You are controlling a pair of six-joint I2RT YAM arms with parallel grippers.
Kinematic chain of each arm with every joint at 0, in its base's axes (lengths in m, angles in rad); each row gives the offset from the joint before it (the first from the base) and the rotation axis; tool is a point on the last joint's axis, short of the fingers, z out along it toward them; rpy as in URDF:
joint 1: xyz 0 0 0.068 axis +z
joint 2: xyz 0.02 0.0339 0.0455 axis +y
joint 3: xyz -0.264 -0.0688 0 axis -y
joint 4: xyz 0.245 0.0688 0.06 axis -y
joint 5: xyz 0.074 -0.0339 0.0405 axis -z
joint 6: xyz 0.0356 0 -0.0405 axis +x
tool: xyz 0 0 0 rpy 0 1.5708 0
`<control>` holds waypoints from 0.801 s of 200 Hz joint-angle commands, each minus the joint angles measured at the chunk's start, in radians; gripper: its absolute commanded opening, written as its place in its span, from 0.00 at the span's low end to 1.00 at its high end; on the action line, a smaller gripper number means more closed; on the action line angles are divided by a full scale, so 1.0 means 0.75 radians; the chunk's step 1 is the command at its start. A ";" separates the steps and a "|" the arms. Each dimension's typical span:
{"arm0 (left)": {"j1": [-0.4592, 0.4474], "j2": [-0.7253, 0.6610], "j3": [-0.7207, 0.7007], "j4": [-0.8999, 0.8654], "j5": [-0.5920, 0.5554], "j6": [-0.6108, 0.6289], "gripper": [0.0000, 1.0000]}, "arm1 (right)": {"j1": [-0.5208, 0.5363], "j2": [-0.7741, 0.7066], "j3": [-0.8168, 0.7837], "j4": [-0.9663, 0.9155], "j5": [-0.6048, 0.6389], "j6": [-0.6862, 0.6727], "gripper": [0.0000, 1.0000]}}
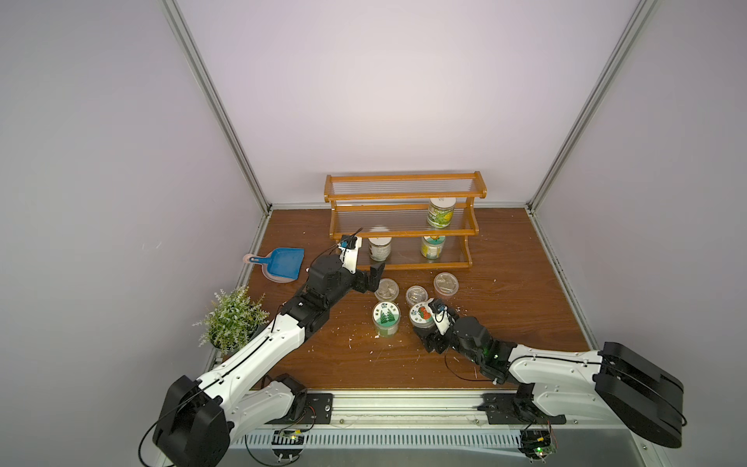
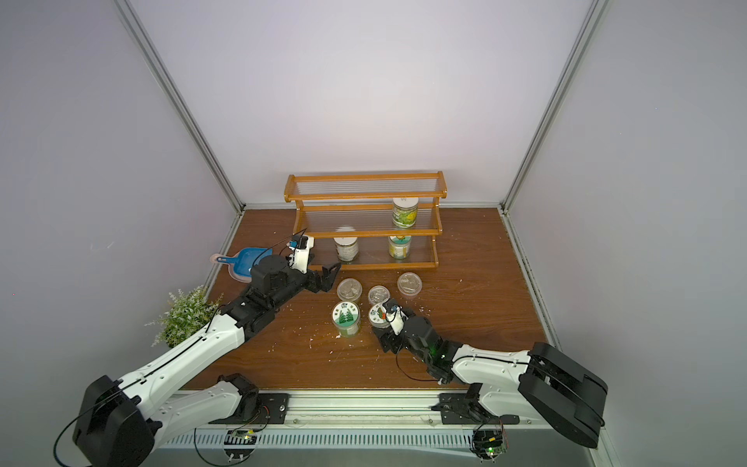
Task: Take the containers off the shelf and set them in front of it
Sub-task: Place the container at the center of the board.
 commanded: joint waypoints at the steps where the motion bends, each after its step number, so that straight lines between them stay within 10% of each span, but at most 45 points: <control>1: 0.014 0.009 0.002 -0.014 -0.002 0.012 0.99 | -0.019 0.023 0.076 0.151 0.037 -0.021 0.75; 160: 0.024 0.027 0.001 -0.014 0.006 0.018 0.99 | -0.070 0.174 0.078 0.273 -0.031 -0.001 0.80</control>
